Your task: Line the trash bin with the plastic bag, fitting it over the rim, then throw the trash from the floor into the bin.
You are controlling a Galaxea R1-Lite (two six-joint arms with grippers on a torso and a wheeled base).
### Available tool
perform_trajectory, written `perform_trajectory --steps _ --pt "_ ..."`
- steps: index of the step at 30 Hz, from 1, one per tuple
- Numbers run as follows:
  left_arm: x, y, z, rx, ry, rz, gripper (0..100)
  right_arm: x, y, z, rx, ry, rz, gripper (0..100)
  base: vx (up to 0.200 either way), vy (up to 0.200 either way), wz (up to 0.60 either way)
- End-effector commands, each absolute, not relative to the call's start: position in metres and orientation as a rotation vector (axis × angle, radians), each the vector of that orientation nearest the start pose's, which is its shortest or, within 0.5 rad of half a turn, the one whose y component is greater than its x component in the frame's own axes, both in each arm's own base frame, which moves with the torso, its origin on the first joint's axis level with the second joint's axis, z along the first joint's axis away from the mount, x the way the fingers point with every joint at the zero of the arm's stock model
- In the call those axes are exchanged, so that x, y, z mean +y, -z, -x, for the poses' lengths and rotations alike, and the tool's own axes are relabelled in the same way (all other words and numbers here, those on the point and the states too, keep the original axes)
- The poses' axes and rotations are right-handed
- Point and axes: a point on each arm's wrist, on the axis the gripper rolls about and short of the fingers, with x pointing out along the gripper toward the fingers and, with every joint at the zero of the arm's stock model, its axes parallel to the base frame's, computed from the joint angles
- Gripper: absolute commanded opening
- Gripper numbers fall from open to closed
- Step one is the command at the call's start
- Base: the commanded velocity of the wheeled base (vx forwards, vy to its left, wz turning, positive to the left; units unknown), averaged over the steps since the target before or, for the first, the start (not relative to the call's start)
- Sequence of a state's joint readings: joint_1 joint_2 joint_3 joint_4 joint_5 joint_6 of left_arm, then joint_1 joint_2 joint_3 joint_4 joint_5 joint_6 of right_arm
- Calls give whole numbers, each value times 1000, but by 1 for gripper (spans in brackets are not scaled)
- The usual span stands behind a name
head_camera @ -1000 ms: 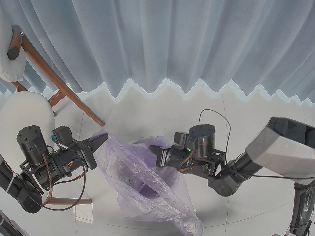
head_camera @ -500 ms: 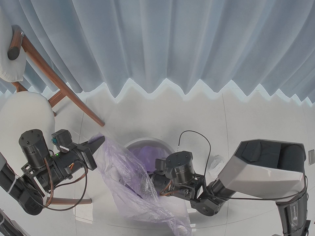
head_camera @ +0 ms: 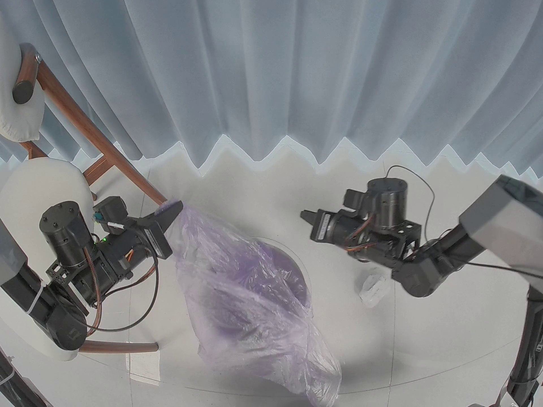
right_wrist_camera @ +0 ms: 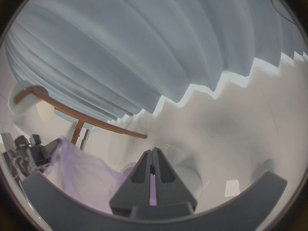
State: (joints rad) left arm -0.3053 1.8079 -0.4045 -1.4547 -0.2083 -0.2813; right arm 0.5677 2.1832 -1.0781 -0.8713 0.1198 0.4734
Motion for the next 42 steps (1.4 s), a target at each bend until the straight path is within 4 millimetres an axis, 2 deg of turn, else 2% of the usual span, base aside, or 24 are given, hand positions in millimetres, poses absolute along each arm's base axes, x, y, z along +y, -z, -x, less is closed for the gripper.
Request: perform_trajectory --steps 1,2,4,6,7,8,11,14,17,21,22,23,24,25,28,33,37,42 --pt "-85 -140 -308 -78 473 311 0 125 -141 -270 591 -566 -386 0 0 0 0" --pt "-87 -143 -309 -86 480 327 0 119 -130 -252 663 -564 -353 0 0 0 0" --pt "-91 -147 -311 -101 484 341 0 109 -103 -228 768 -553 -279 0 0 0 0" --pt "-92 -148 -312 -109 471 345 0 101 -81 -212 847 -545 -207 0 0 0 0" --pt "-92 -149 -312 -111 470 346 0 100 -79 -210 856 -543 -197 0 0 0 0" --pt "-93 -146 -313 -103 466 348 0 94 -66 -198 912 -536 -156 0 0 0 0" --pt "-94 -146 -314 -103 466 348 0 91 -56 -186 972 -531 -142 0 0 0 0" --pt "-98 -149 -317 -120 478 350 0 101 -41 -173 1057 -577 -100 0 0 0 0" --pt "-103 -148 -318 -119 476 352 0 115 -33 -172 1082 -633 -60 0 0 0 0" --pt "-108 -147 -317 -115 488 354 0 148 -21 -173 1047 -753 -15 0 0 0 0" --pt "-108 -147 -317 -115 488 354 0 148 -21 -173 1047 -753 -15 0 0 0 0" --pt "-112 -147 -315 -112 498 355 0 164 -13 -176 1007 -804 -10 0 0 0 0" --pt "-112 -147 -315 -112 498 355 0 166 -12 -176 1004 -809 -9 0 0 0 0" --pt "-113 -145 -315 -106 502 355 0 179 -3 -178 986 -838 -19 0 0 0 0" --pt "-115 -143 -316 -99 506 355 0 205 8 -176 946 -894 -82 0 0 0 0" --pt "-114 -143 -316 -102 500 355 0 243 -1 -171 957 -913 -312 0 0 0 0" --pt "-113 -143 -317 -107 499 355 0 258 -10 -183 934 -843 -457 0 0 0 0" --pt "-115 -143 -316 -107 498 356 0 251 -22 -225 778 -687 -549 0 0 0 0"
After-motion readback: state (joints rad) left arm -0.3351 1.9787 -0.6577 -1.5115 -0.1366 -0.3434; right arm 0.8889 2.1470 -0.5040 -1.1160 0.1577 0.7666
